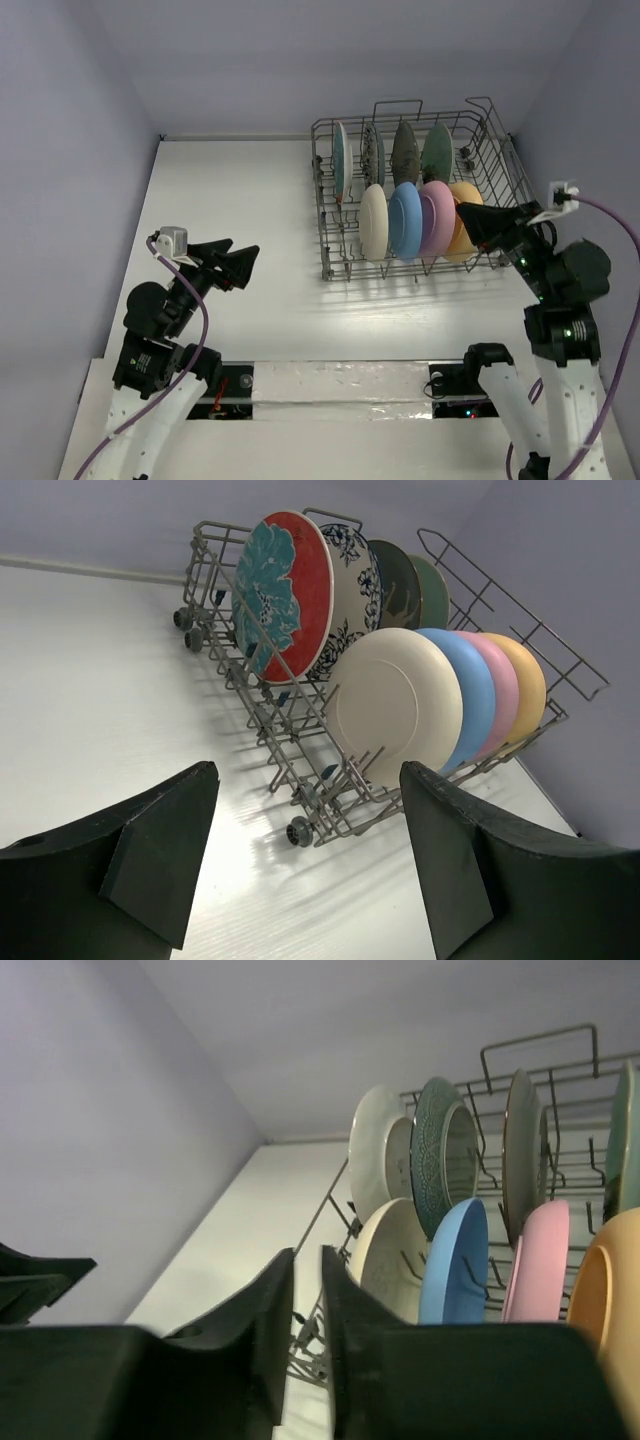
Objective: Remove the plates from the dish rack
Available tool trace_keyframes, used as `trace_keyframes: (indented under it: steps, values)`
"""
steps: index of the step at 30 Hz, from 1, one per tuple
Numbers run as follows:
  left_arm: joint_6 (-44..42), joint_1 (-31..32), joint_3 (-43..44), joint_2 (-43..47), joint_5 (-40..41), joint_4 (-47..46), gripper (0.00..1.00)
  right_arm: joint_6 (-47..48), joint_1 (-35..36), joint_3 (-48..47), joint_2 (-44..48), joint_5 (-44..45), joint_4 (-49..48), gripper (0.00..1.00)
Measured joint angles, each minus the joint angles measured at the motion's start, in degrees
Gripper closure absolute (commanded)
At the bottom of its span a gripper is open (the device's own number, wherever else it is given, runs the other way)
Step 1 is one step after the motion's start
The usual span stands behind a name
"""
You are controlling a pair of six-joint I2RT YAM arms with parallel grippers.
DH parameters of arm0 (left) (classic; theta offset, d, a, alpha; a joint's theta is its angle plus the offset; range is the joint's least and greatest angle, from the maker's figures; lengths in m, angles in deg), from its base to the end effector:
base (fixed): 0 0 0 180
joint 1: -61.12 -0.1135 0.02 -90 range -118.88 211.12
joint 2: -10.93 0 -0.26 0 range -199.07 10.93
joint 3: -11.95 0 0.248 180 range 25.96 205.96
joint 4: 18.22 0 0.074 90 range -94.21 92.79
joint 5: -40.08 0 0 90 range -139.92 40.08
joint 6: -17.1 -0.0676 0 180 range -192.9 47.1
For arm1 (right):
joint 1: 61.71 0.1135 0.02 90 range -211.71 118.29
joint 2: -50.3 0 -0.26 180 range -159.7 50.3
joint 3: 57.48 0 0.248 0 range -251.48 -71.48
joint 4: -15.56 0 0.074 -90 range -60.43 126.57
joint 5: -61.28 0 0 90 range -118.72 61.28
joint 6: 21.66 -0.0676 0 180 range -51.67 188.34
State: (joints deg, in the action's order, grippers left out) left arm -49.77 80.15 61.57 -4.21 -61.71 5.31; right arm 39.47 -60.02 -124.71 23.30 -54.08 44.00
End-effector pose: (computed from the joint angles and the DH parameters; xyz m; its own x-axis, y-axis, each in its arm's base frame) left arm 0.1005 -0.0493 0.3484 -0.0347 -0.3948 -0.9181 0.5385 0.7665 -0.3500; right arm 0.1090 0.0322 0.4193 -0.0364 0.4354 -0.8995 -0.4889 0.7772 0.3960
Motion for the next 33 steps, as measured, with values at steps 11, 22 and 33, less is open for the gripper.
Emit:
trace_keyframes:
  steps: [11, 22, 33]
  values:
    - [0.3, 0.0, 0.0, 1.5, 0.3, 0.2, 0.69, 3.5, 31.4, -15.0, -26.6, 17.7, -0.2, 1.00]
    - [1.5, 0.0, 0.0, 1.5, 6.9, 2.4, 0.90, 12.5, 37.8, -45.0, -60.5, 45.7, 11.5, 0.58]
    - [2.7, 0.0, 0.0, 1.5, 9.0, 3.5, 0.59, 17.4, 38.1, -73.4, -84.3, 55.6, 24.3, 0.33]
